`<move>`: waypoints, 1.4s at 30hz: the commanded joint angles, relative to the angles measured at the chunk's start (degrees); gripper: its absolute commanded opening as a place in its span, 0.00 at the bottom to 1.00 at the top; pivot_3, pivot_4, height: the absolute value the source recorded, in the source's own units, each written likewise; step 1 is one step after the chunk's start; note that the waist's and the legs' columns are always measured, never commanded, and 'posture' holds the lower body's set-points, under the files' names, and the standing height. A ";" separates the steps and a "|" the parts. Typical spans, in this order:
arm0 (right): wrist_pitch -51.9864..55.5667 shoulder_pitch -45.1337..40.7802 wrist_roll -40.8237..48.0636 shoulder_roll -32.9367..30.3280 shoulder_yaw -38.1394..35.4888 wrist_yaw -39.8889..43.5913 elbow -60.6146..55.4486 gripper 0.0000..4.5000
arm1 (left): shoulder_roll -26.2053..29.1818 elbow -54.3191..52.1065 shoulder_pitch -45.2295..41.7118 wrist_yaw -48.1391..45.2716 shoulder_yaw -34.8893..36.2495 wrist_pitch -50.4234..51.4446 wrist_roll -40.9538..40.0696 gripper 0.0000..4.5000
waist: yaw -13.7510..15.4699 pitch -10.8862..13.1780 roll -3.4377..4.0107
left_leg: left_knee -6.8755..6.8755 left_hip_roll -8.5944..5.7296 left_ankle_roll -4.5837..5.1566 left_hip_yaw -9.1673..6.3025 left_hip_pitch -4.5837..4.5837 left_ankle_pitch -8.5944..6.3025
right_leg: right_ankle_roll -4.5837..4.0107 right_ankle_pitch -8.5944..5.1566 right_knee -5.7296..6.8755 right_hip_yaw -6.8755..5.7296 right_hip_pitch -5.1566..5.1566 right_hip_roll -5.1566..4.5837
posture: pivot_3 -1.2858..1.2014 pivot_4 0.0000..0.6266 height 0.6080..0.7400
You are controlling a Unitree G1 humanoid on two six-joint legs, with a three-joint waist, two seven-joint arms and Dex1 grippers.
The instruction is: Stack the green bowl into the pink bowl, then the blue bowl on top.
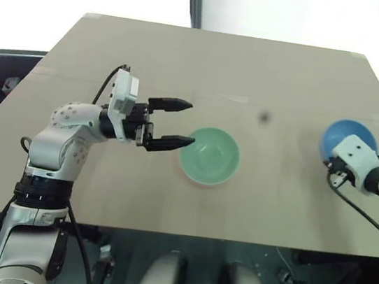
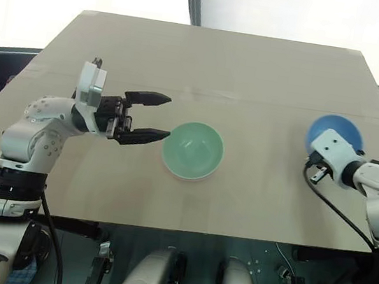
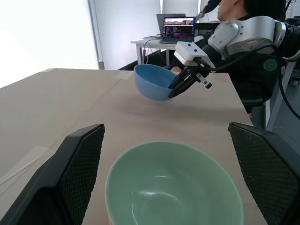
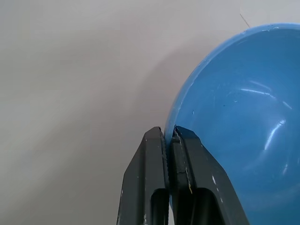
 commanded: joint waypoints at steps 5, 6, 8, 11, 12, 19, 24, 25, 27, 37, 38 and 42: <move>1.73 -11.09 4.96 -0.48 5.87 6.69 -16.38 0.02 | 4.24 -1.97 4.70 1.30 6.33 -0.90 -0.57 1.00 | -0.31 0.01 -0.03 | 0.01 0.03 0.00 -0.05 0.02 0.00 | 0.00 0.00 0.00 -0.03 0.01 0.00 | 0.52 0.24 1.00; 2.12 -12.96 5.69 0.00 7.07 7.46 -17.63 0.02 | 4.83 -2.18 5.67 1.41 7.09 -0.79 -0.63 1.00 | -0.37 0.02 -0.02 | 0.02 0.03 0.00 -0.05 0.01 0.00 | 0.00 0.00 0.00 -0.02 0.00 -0.02 | 0.52 0.24 1.00; 2.89 -15.68 7.02 0.95 9.75 8.77 -19.70 0.02 | 5.88 -2.78 7.66 1.38 8.18 -0.74 -0.68 1.00 | -0.43 0.01 -0.03 | 0.02 0.02 0.00 -0.05 0.01 -0.01 | 0.00 0.00 -0.02 -0.02 0.00 -0.04 | 0.52 0.24 1.00; 3.64 -17.50 8.95 2.40 13.43 10.51 -22.68 0.02 | 7.07 -3.73 10.19 1.19 9.72 -0.51 -1.15 1.00 | -0.15 0.00 -0.06 | 0.00 0.02 0.00 -0.10 0.01 -0.01 | -0.01 0.00 -0.07 -0.05 -0.01 -0.06 | 0.52 0.24 1.00; 3.28 -17.78 9.15 2.63 14.79 11.21 -23.40 0.02 | 7.51 -4.07 11.12 1.15 10.30 -0.38 -1.29 1.00 | 0.06 0.00 -0.07 | -0.01 0.02 0.00 -0.11 0.00 -0.01 | -0.01 0.00 -0.09 -0.06 -0.01 -0.08 | 0.52 0.24 1.00; 2.02 -19.48 8.62 4.39 20.11 12.18 -24.35 0.02 | 10.54 -5.41 16.72 0.62 13.84 -0.38 -1.63 1.00 | 0.37 0.00 -0.06 | -0.01 -0.01 0.03 -0.10 -0.01 -0.04 | -0.02 0.00 -0.12 -0.06 -0.02 -0.16 | 0.52 0.24 1.00; -0.31 -20.45 6.50 4.55 22.49 12.39 -23.41 0.02 | 11.41 -6.21 19.02 0.94 15.28 -0.26 -1.95 1.00 | 0.40 0.01 -0.07 | -0.02 -0.01 0.03 -0.10 0.00 -0.04 | -0.03 -0.01 -0.11 -0.06 -0.02 -0.17 | 0.52 0.24 1.00; -0.80 -20.58 6.25 4.62 22.71 12.46 -23.31 0.02 | 11.44 -6.26 19.26 1.03 15.35 -0.37 -1.90 1.00 | 0.39 0.00 -0.07 | -0.02 -0.01 0.03 -0.10 0.00 -0.04 | -0.03 -0.01 -0.11 -0.06 -0.03 -0.17 | 0.52 0.24 1.00; -0.77 -20.92 6.53 5.04 22.69 12.58 -23.26 0.12 | 11.35 -6.52 19.60 1.19 15.40 -0.36 -2.02 1.00 | 0.37 0.00 -0.07 | -0.02 -0.01 0.03 -0.10 0.00 -0.04 | -0.03 0.00 -0.12 -0.06 -0.02 -0.17 | 0.52 0.24 1.00; 9.33 -17.18 16.78 4.70 10.75 12.09 -24.55 0.46 | 11.05 -7.54 20.24 2.07 14.92 0.54 -1.99 1.00 | 0.51 -0.02 -0.10 | -0.04 -0.02 0.04 -0.10 0.00 -0.05 | -0.03 0.00 -0.11 -0.06 -0.03 -0.19 | 0.52 0.24 1.00; 10.48 -16.09 18.44 4.73 8.80 11.84 -24.61 0.46 | 11.07 -7.74 20.54 2.12 14.89 0.49 -1.84 1.00 | 0.52 -0.02 -0.11 | -0.05 -0.02 0.05 -0.10 0.00 -0.06 | -0.03 0.00 -0.14 -0.07 -0.02 -0.19 | 0.52 0.24 1.00; 8.61 -4.91 23.34 3.07 -3.12 12.65 -22.81 0.46 | 10.78 -8.95 22.68 3.61 15.53 0.99 -1.85 1.00 | 0.54 -0.07 -0.18 | -0.12 -0.03 0.10 -0.10 -0.01 -0.09 | -0.03 0.00 -0.23 -0.07 0.00 -0.22 | 0.52 0.24 1.00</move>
